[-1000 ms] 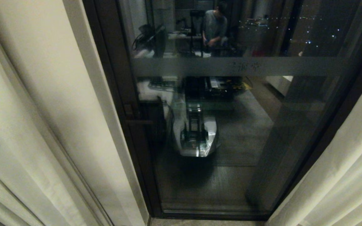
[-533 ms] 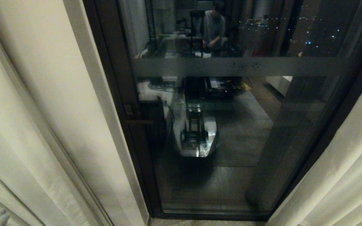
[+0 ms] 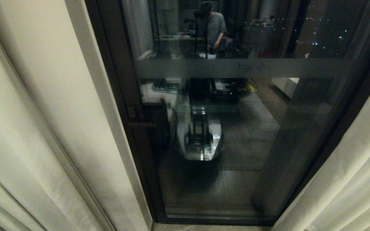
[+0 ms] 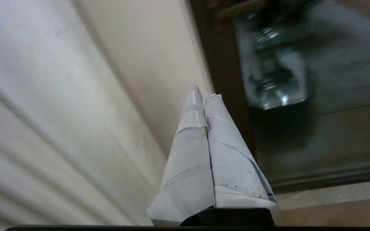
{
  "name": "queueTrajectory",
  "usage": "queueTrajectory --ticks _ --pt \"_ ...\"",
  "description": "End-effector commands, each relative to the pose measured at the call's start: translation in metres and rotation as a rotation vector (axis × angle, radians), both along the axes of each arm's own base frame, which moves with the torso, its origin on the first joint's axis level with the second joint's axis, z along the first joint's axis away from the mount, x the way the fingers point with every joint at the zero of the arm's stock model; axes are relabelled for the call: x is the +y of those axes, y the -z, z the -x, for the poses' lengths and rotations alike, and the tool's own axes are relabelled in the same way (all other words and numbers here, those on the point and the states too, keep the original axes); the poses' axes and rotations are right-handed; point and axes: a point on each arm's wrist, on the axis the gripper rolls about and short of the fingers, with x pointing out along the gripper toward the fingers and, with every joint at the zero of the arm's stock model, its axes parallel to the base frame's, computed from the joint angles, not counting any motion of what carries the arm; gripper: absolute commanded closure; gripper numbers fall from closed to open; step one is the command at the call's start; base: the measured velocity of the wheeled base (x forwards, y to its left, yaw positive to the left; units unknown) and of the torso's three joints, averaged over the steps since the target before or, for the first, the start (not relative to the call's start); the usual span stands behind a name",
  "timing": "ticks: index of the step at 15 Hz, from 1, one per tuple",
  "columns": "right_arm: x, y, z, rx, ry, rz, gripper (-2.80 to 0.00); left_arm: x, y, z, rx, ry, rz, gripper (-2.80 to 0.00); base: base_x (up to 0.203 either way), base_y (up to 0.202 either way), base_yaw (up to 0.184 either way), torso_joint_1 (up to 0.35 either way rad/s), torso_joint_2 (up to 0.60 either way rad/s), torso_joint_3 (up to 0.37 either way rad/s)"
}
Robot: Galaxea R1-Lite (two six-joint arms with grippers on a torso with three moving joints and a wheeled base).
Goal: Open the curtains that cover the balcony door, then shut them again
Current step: Pull the inner curtains open on both sides
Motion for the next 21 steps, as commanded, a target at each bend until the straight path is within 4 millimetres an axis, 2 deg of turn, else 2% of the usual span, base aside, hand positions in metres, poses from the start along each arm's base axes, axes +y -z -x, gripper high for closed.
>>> queueTrajectory --ticks 1,6,21 --pt "0.0 0.0 -0.0001 0.002 -0.001 0.0 0.0 -0.0003 0.001 0.0029 -0.036 0.014 0.019 0.0 0.0 0.0 0.0 0.0 0.0 0.0" --pt "0.0 0.0 -0.0001 0.002 -0.001 0.0 0.0 0.0004 0.0049 0.0028 0.008 -0.017 0.248 0.0 0.0 0.0 0.0 0.0 0.0 0.0" --pt "0.0 0.0 -0.0001 0.002 -0.001 0.0 0.0 0.0004 0.0047 0.0027 0.007 -0.02 0.264 0.0 0.0 0.0 0.0 0.0 0.0 0.0"
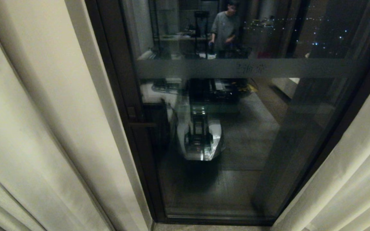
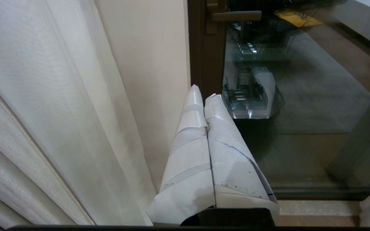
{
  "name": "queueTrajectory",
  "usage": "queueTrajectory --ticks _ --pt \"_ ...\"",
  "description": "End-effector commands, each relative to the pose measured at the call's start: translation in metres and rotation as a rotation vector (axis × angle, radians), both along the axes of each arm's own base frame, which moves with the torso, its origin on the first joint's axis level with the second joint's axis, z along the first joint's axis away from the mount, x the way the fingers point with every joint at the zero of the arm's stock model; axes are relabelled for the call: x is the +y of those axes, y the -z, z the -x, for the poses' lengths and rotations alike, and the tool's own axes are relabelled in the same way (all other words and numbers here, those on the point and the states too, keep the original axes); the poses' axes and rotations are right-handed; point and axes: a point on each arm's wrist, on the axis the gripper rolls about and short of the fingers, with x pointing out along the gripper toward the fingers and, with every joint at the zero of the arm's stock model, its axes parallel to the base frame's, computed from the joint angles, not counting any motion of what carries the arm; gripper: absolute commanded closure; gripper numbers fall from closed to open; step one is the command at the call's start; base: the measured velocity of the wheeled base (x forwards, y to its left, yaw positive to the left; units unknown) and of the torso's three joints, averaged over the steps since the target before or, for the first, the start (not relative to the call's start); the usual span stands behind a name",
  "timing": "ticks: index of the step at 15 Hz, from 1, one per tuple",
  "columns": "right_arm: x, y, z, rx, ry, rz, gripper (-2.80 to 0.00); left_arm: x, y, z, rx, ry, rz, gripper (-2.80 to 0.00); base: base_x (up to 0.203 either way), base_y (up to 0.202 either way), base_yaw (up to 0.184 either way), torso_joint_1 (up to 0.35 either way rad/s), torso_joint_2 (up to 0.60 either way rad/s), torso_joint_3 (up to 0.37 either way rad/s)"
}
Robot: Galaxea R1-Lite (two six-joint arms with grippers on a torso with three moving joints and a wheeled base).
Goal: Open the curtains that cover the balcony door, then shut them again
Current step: Pull the inner curtains open on both sides
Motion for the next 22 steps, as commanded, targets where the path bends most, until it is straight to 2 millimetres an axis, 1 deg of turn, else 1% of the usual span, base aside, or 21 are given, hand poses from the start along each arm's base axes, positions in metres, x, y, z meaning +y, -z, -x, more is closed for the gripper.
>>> queueTrajectory --ticks 1,7,9,22 --pt "0.0 0.0 -0.0001 0.002 -0.001 0.001 0.0 0.0 0.0 0.0001 -0.002 0.0 0.0 0.0 0.0 0.0 0.0 0.0 0.0 0.0" --pt "0.0 0.0 -0.0001 0.002 -0.001 0.001 0.0 0.0 0.0003 0.0001 0.001 -0.001 -0.002 0.0 0.0 0.0 0.0 0.0 0.0 0.0" --pt "0.0 0.0 -0.0001 0.002 -0.001 0.001 0.0 0.0 0.0001 0.0001 0.0 0.002 -0.004 0.0 -0.002 -0.071 0.002 0.0 0.0 0.005" --pt "0.0 0.0 -0.0001 0.002 -0.001 0.001 0.0 -0.0001 0.0 0.0001 -0.003 0.006 -0.03 0.0 0.0 -0.187 -0.001 0.002 0.0 0.001"
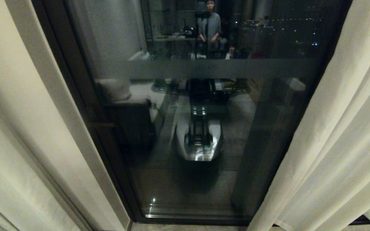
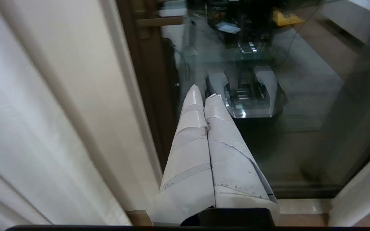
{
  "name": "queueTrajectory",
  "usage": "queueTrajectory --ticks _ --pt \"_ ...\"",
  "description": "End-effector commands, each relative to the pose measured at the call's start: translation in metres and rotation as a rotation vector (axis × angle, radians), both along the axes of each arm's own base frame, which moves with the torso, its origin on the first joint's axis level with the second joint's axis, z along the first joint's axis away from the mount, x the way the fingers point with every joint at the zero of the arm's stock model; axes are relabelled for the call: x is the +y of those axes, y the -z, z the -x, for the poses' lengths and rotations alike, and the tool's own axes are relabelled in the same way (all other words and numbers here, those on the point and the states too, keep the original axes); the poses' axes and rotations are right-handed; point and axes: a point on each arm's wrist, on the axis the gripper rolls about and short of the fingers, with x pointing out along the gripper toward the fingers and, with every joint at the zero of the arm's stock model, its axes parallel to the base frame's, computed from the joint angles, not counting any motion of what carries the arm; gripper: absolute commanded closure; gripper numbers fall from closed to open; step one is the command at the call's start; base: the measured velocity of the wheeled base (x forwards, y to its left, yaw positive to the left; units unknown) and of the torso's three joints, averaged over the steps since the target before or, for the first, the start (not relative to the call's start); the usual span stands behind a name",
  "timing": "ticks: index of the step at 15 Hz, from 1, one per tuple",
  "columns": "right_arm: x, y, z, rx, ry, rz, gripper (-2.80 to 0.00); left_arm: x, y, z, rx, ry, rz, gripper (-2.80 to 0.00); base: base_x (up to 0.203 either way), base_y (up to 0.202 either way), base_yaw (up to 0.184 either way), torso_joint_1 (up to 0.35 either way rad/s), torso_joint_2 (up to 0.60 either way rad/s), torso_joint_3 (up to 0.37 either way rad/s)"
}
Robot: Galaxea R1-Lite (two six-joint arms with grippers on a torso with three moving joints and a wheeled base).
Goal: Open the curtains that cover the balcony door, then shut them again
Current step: Pull the inner curtains open on both sides
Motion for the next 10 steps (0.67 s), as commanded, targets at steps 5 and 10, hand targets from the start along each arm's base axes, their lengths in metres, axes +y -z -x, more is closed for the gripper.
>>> queueTrajectory --ticks 5,10 --pt "0.0 0.0 -0.0001 0.002 -0.001 0.001 0.0 0.0 0.0001 0.0 0.0 0.0 0.0 0.0 0.0 -0.191 0.002 0.004 0.0 0.002" --pt "0.0 0.0 -0.0001 0.002 -0.001 0.001 0.0 0.0001 -0.0002 0.0001 -0.004 -0.003 0.006 0.0 0.0 -0.189 0.002 0.003 0.0 0.002"
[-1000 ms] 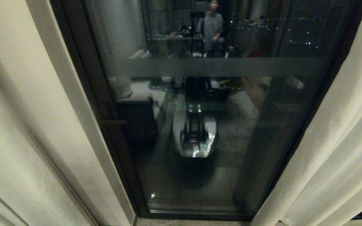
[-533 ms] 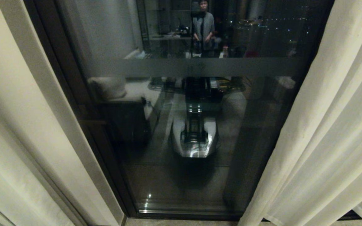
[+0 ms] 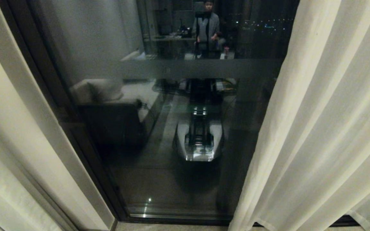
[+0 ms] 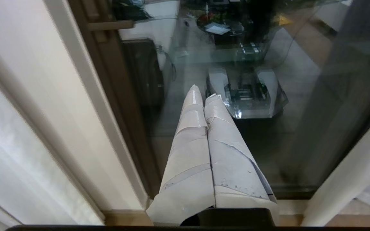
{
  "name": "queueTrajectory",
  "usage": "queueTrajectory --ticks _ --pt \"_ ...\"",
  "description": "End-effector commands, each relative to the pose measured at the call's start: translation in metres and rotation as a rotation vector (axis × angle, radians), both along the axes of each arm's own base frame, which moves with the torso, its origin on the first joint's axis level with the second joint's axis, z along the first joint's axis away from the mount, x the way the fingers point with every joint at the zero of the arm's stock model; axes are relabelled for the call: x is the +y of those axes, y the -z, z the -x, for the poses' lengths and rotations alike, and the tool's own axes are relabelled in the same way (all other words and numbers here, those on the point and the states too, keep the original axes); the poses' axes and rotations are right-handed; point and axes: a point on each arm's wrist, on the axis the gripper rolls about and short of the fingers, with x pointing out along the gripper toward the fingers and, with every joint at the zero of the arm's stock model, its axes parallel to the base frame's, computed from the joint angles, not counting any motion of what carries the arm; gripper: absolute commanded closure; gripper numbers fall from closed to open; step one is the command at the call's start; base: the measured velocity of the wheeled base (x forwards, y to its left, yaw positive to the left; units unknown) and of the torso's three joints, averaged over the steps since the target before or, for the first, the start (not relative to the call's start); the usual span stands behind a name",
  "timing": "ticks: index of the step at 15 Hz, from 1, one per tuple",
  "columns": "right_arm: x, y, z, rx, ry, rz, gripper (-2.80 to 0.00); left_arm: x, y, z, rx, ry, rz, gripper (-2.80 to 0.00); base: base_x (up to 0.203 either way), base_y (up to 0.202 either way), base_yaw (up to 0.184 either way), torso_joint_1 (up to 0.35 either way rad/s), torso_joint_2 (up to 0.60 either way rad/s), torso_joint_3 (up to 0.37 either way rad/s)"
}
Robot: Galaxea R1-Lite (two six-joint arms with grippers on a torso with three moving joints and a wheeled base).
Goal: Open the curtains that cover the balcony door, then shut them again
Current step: Pull the inner curtains open on both sides
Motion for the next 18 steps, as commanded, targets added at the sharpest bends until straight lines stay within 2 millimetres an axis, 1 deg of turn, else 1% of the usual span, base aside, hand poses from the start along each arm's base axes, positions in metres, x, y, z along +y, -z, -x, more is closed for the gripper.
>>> queueTrajectory --ticks 1,3,18 --pt "0.0 0.0 -0.0001 0.002 -0.001 0.001 0.0 0.0001 0.0001 0.0001 -0.001 -0.004 0.016 0.0 0.0 -0.176 0.001 0.004 0.0 0.002" --pt "0.0 0.0 -0.0001 0.002 -0.001 0.001 0.0 0.0001 0.0001 0.0001 -0.001 -0.005 0.027 0.0 0.0 -0.1 0.0 0.007 0.0 0.001" --pt "0.0 -0.0001 -0.0001 -0.001 -0.002 0.013 0.0 0.0001 0.0002 0.0001 0.0 -0.005 0.028 0.0 0.0 0.0 0.0 0.0 0.0 0.0"
